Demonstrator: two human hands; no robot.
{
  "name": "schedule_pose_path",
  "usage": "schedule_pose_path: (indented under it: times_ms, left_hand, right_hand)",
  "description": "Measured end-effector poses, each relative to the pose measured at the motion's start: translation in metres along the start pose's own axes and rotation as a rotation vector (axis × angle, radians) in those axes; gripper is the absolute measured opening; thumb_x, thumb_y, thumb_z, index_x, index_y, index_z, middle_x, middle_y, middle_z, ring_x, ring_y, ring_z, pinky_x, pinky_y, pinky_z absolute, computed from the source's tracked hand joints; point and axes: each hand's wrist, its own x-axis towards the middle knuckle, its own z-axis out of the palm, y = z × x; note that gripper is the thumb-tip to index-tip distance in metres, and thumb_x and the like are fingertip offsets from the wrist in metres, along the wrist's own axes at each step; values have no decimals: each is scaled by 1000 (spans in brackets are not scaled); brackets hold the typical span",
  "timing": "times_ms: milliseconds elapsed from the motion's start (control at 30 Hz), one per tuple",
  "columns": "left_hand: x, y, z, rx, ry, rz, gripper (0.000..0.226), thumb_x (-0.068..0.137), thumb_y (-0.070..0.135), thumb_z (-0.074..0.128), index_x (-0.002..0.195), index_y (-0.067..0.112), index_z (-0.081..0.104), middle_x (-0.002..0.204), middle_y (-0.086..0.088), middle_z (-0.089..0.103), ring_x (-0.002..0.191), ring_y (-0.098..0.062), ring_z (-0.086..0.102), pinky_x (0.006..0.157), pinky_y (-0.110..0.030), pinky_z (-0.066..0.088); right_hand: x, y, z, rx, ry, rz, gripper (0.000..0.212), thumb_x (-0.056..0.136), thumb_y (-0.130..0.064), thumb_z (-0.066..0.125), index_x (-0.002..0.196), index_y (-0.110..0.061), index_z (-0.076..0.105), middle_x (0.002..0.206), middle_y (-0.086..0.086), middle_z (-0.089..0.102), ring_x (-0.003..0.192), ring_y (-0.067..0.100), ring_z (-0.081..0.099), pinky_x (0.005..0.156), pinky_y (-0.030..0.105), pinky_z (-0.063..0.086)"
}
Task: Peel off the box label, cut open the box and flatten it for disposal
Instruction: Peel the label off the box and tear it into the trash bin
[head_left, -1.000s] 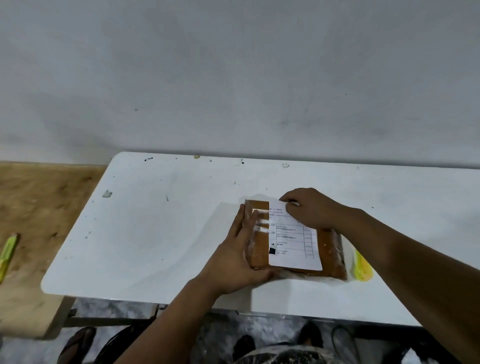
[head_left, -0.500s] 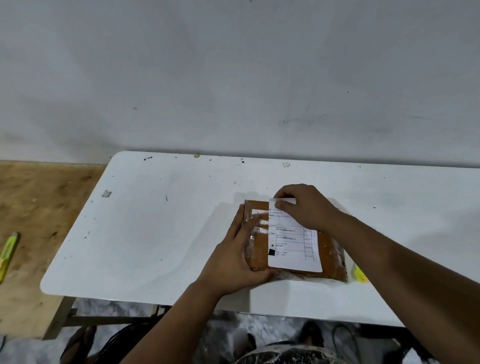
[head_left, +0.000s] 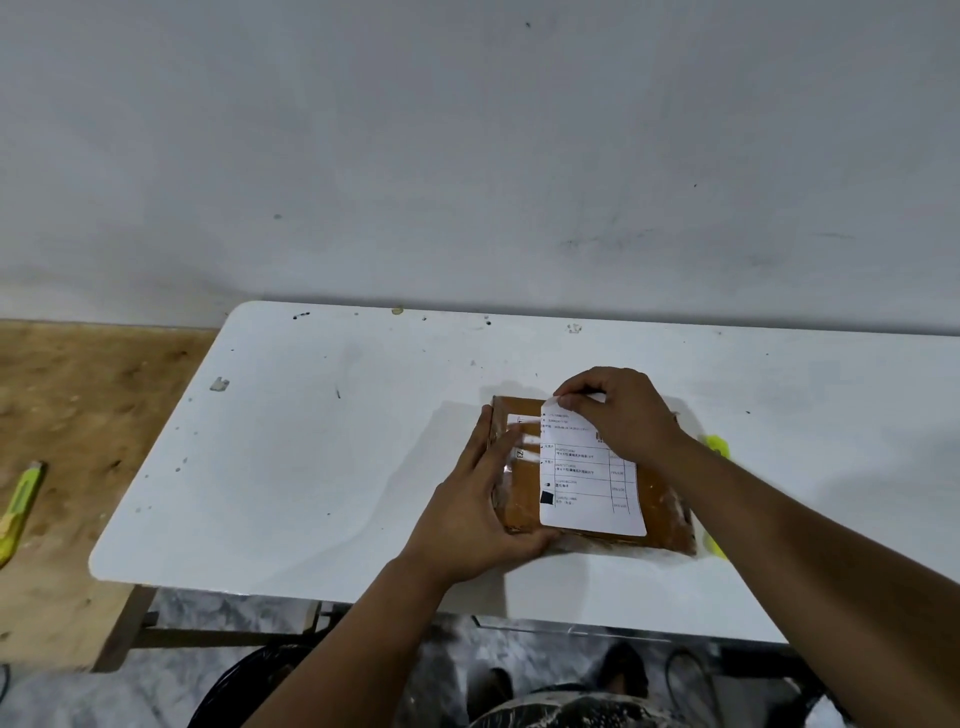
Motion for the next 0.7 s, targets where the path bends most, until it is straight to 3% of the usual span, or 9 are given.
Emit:
schedule_pose_path:
  times_ms: [333, 500, 567, 700]
  left_hand:
    - [0, -2, 0, -6, -7, -13, 117, 65, 73, 77, 157, 49, 10, 163, 35, -9, 152, 2, 16, 118, -39, 40]
    - [1, -2, 0, -29, -27, -4, 120, 65, 68, 83, 158, 48, 9, 163, 34, -9, 151, 6, 14, 118, -34, 39]
    - [1, -2, 0, -34, -34, -3, 120, 66, 68, 83, 158, 48, 9, 163, 35, -9, 151, 5, 16, 119, -34, 38]
    - [1, -6, 2, -21, -28, -6, 120, 65, 69, 82, 158, 48, 9, 163, 34, -9, 152, 6, 11, 120, -37, 35]
  right_hand:
    - [-7, 0, -11, 74, -2, 18, 10, 91, -20, 66, 89, -28, 72, 88, -20, 68, 81, -5, 61, 63, 6, 41]
    - [-9, 5, -21, 313, -6, 133, 12, 88, -17, 70, 83, -27, 75, 89, -6, 75, 80, 18, 72, 66, 26, 52]
    - [-10, 5, -22, 357, -19, 142, 14, 88, -14, 69, 83, -25, 75, 87, -3, 75, 81, 23, 72, 65, 28, 52]
    - [-7, 2, -24, 297, -59, 70, 20, 89, -11, 68, 102, -26, 71, 85, -4, 70, 81, 15, 68, 67, 25, 52]
